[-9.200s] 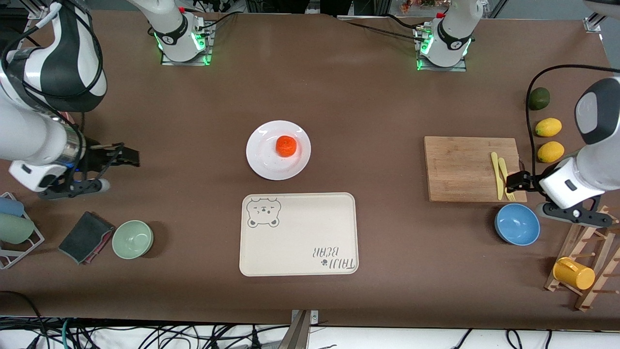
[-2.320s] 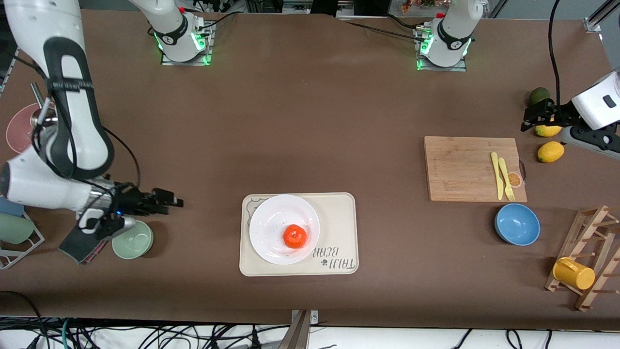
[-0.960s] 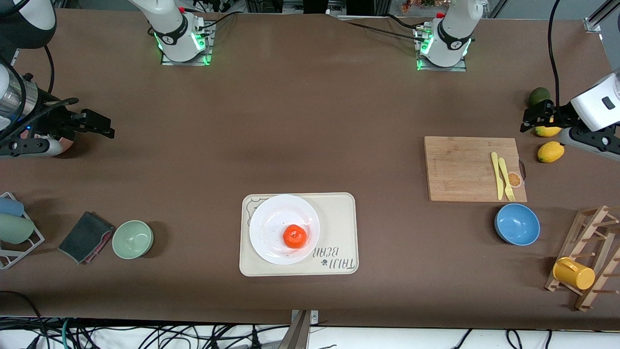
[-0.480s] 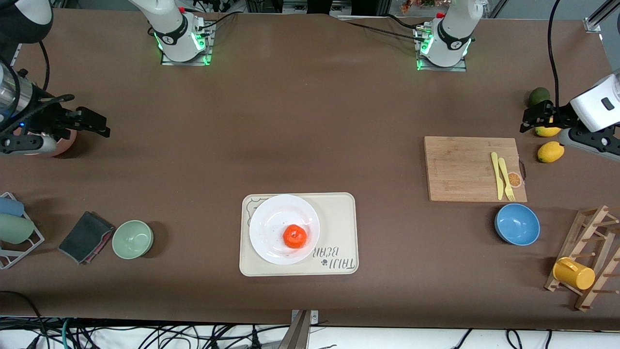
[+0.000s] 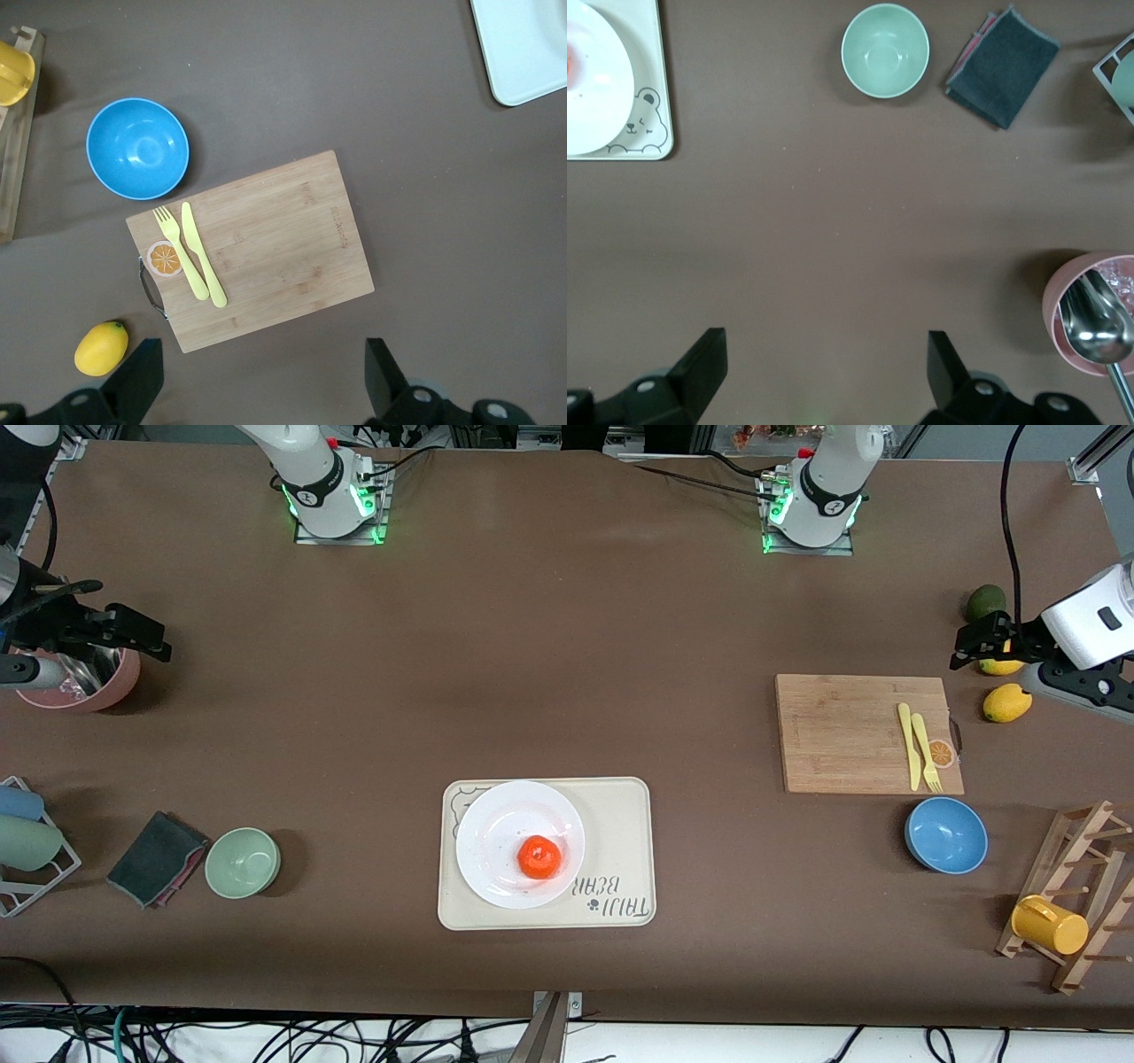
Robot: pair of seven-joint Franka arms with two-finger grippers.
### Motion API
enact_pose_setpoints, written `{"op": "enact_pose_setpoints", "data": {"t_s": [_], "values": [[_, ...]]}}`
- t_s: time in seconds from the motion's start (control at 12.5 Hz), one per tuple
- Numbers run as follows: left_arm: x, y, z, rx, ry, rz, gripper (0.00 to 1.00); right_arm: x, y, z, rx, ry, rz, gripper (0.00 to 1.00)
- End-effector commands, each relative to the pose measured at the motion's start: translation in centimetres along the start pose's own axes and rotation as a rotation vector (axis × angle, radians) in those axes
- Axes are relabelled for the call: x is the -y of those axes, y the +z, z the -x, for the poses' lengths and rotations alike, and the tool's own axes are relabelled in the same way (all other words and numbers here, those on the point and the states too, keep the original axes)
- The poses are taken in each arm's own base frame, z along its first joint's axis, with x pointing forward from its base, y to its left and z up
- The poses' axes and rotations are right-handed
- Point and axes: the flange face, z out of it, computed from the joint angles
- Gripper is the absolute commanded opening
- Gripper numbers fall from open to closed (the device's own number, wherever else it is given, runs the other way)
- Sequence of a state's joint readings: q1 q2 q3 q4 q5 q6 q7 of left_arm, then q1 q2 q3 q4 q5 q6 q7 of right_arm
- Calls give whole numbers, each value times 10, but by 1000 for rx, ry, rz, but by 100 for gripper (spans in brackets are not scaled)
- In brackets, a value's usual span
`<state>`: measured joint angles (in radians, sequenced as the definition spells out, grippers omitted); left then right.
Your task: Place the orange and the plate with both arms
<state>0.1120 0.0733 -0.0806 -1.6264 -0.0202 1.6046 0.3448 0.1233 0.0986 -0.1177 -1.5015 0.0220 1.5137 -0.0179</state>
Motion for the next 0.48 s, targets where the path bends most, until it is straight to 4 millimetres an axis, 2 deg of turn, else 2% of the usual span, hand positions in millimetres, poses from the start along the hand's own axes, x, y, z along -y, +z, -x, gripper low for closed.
{"op": "enact_pose_setpoints", "data": {"t_s": [0.0,0.4], "values": [[0,-5,-3,-13,24,8,100,1,-9,7,6,4,15,100],[0,-5,-3,-13,24,8,100,2,-9,7,6,2,7,100]]}}
